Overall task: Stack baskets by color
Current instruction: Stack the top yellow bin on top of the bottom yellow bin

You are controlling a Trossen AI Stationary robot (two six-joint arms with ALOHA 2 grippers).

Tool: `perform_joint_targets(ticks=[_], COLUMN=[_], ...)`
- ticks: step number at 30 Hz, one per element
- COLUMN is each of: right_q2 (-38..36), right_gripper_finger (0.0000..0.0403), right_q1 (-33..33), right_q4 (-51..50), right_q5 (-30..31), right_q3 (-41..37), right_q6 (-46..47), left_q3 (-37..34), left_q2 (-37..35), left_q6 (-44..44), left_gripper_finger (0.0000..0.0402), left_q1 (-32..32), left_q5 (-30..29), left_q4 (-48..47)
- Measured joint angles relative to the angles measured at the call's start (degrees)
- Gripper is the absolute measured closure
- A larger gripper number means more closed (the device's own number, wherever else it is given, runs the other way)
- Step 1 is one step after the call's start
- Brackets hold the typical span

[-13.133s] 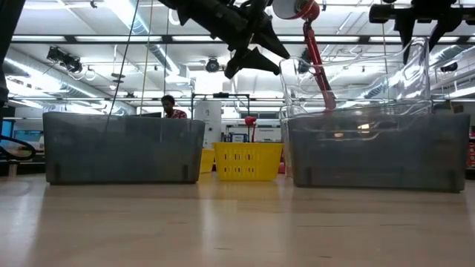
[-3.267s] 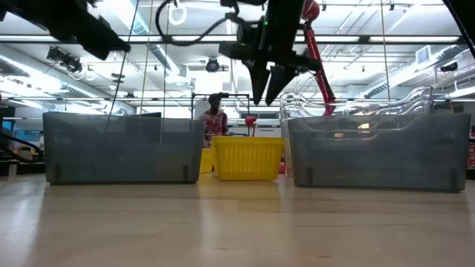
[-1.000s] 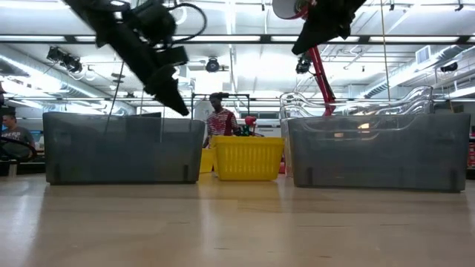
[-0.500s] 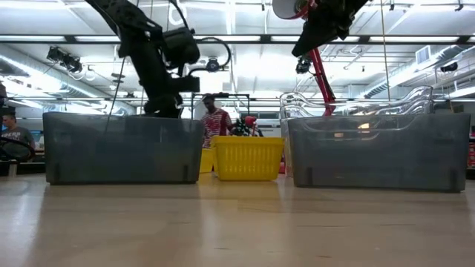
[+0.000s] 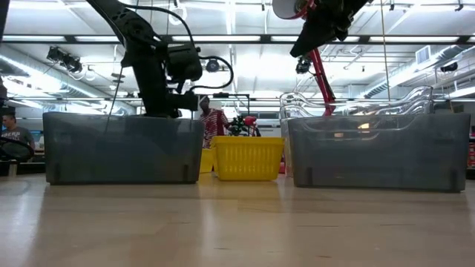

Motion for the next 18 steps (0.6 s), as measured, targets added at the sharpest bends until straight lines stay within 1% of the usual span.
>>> perform_joint_targets(ticks=[5,8,11,12,16,18], right_q2=[0.0,0.0,0.0,0.0,0.0,0.0], right_gripper_finger=[0.0393,0.0393,0.0393,0.0393,0.0393,0.0393], right_q1=[0.3,0.2,0.2,0.2,0.2,0.2], right_q4=[0.4,0.5,0.4,0.4,0.4,0.4], right_q5=[-0.2,-0.2,-0.2,-0.2,-0.3,-0.3], right_q3=[0.0,0.0,0.0,0.0,0.0,0.0], right_q6=[0.5,0.6,0.6,0.6,0.8,1.1], left_q3=[-0.1,-0.1,-0.1,0.0,0.9,1.9], left_q2=[1.4,1.7,1.7,1.7,0.9,-0.2], left_q6=[-0.4,-0.3,-0.4,-0.7,-2.3,-3.9], left_gripper_finger=[0.0286,0.0329,0.0380,0.0389,0.0392,0.0394], left_q1=[0.3,0.3,0.2,0.2,-0.5,-1.7], left_q5=[0.0,0.1,1.1,1.1,1.0,-0.4], left_q4=[-0.1,0.0,0.5,0.5,0.2,-0.2])
